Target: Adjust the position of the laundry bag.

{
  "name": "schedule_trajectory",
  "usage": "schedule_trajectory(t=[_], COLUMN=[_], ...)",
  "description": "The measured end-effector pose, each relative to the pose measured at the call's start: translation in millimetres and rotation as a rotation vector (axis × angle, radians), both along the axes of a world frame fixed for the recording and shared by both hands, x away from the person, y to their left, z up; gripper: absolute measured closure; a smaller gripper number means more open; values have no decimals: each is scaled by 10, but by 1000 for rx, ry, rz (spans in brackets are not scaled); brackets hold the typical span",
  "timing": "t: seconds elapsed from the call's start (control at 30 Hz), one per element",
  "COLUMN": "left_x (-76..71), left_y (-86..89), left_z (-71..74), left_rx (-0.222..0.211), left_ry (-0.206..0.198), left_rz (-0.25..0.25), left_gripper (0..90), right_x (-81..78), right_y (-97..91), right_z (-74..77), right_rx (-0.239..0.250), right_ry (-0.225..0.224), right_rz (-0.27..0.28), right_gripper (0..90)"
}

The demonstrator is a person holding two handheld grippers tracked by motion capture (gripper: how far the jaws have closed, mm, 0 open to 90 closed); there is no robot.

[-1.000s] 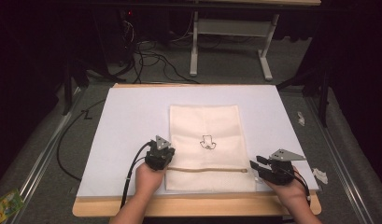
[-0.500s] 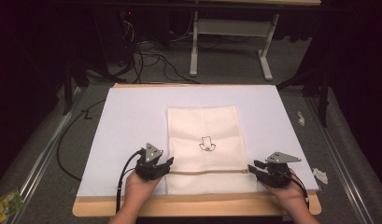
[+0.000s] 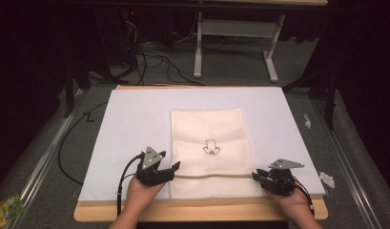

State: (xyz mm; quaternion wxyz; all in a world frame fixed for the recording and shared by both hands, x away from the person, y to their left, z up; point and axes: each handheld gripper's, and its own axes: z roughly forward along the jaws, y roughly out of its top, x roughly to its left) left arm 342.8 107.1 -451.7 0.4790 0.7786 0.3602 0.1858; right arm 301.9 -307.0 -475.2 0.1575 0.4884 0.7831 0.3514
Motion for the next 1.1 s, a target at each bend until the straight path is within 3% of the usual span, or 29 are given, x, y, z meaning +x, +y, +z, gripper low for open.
schedule_trajectory(t=[0.17,0.37,0.43,0.47,0.53,0.63,0.67,0.77,0.93,1.1], left_x=[-6,-69,-76,-86,-107,-145,-155,-173,-157,-105], left_y=[-41,-231,-330,-390,-501,-737,-821,-1088,-1481,-1754], left_z=[-9,28,40,37,23,-2,-5,-23,-111,-196], left_rx=[-22,-14,-21,-23,-22,-56,-60,-65,-75,-74], left_ry=[-6,-32,7,25,56,117,125,145,210,228], left_rz=[-38,-102,-152,-175,-218,-288,-304,-348,-391,-396], left_gripper=[344,390,445,491,510,510,526,567,649,720], right_x=[0,15,2,-16,-32,-44,-44,-43,-40,-62], right_y=[38,29,38,51,52,51,43,33,19,33], right_z=[16,71,117,161,202,242,268,284,309,343], right_rx=[-20,-15,-14,-26,-27,-16,-12,5,31,35], right_ry=[1,-9,-39,-74,-103,-124,-145,-151,-157,-175], right_rz=[28,63,70,79,86,86,100,103,116,133], right_gripper=[838,850,852,852,853,852,853,852,852,853])
